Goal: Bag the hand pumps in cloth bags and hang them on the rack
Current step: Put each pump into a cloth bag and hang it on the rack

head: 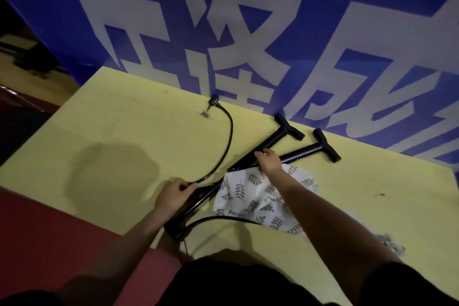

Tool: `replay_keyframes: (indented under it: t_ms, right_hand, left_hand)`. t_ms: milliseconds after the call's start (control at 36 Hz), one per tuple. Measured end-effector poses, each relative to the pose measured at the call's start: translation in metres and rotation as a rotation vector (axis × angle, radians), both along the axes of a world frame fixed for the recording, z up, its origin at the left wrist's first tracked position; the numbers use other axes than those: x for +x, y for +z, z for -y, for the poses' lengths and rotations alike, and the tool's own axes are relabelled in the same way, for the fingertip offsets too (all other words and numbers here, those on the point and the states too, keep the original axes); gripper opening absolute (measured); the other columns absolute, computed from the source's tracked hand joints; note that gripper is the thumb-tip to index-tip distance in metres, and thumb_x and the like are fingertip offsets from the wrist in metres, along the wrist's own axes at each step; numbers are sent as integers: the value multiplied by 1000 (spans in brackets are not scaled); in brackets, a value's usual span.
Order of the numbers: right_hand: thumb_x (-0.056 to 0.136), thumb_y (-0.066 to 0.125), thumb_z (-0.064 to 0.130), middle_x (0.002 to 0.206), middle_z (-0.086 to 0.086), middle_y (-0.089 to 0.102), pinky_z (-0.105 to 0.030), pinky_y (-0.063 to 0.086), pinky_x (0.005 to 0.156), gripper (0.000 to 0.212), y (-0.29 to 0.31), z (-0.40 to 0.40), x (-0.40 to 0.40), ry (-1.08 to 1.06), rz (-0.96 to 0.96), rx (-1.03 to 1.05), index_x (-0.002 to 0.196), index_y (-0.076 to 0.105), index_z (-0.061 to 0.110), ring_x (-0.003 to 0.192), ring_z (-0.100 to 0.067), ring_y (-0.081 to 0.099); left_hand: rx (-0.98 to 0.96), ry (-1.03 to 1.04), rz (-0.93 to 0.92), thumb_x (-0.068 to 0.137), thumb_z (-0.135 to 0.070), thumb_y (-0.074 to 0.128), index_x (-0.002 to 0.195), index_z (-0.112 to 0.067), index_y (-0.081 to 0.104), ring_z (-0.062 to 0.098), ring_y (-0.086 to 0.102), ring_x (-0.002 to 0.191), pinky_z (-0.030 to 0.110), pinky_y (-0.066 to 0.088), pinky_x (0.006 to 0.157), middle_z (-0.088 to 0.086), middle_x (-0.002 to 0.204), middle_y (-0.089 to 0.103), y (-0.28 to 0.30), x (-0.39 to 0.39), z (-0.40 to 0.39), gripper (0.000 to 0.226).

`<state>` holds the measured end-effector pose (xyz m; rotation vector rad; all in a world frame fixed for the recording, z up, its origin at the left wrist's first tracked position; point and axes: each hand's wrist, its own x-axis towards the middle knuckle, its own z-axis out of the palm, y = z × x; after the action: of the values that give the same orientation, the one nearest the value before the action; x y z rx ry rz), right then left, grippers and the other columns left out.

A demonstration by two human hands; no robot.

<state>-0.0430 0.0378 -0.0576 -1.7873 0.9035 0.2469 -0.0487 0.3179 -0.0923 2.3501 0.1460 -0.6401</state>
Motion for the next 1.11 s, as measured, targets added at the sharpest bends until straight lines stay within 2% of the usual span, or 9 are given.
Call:
replay_keyframes:
  t_ms: [139,250,333,444,556,667,806,917,1111]
  right_hand:
    - [93,60,30,69,-10,51,-33,41,56,32,-7,9,31,-102,-117,14,97,54,-1,58,-23,50]
    - [83,70,44,75,-10,58,-36,55,66,42,-17,16,53,-109,-209,29,88,58,3,68,-28,59]
    - [87,66,34,79,-8,57,-18,44,39,29,-25,17,61,-171,-272,202,86,56,7,54,-17,55]
    - [92,55,36,69,-6,53,-14,35,36,29,-28,5,55,-195,-283,315,87,49,8,42,-12,52]
    - [89,51,33,51,-5,43,-21,25,43,28,-20,-5,45,-225,-160,403,77,43,8,39,-15,34]
    - [93,51,27,60,-4,40,-22,25,38,23,4,-2,39,-331,83,491,80,43,10,41,-14,38]
    - [94,51,26,59,-2,42,-21,27,35,21,43,14,27,-414,279,531,81,46,10,39,-11,39]
    - [95,49,25,66,-1,37,-20,26,35,22,64,27,16,-493,437,602,78,40,14,40,-10,36]
    - [96,45,24,52,4,36,-17,23,32,25,94,45,2,-565,626,716,73,36,17,35,-6,32]
  left_hand:
    - [-15,-35,66,80,-44,72,76,-24,61,16,54,88,32,47,78,2,93,64,-12,10,-1,23]
    - [-14,-31,78,74,-57,70,70,-34,50,12,45,90,26,35,70,0,93,58,-24,15,-3,31]
    - [-47,-24,100,73,-53,73,67,-33,51,0,41,86,16,33,67,-1,89,57,-30,17,-6,30]
    - [-55,-24,67,69,-54,74,65,-31,50,2,43,87,21,36,68,0,86,56,-33,21,-8,33]
    - [-129,-98,-116,73,-57,68,73,-22,64,20,61,88,34,48,77,2,85,66,-16,43,-9,35]
    - [-125,-164,-408,97,-48,46,106,-19,67,19,63,99,27,46,80,2,107,68,16,74,-25,37]
    - [-118,-68,-141,100,-30,44,100,-15,67,18,63,81,26,46,72,5,96,66,61,99,-38,27]
    - [-457,216,-14,103,-34,37,85,-15,66,17,64,66,27,46,69,10,86,66,113,105,-31,38]
    - [-1147,375,-57,94,-66,21,103,-7,63,25,68,73,32,53,68,11,81,71,175,80,3,73]
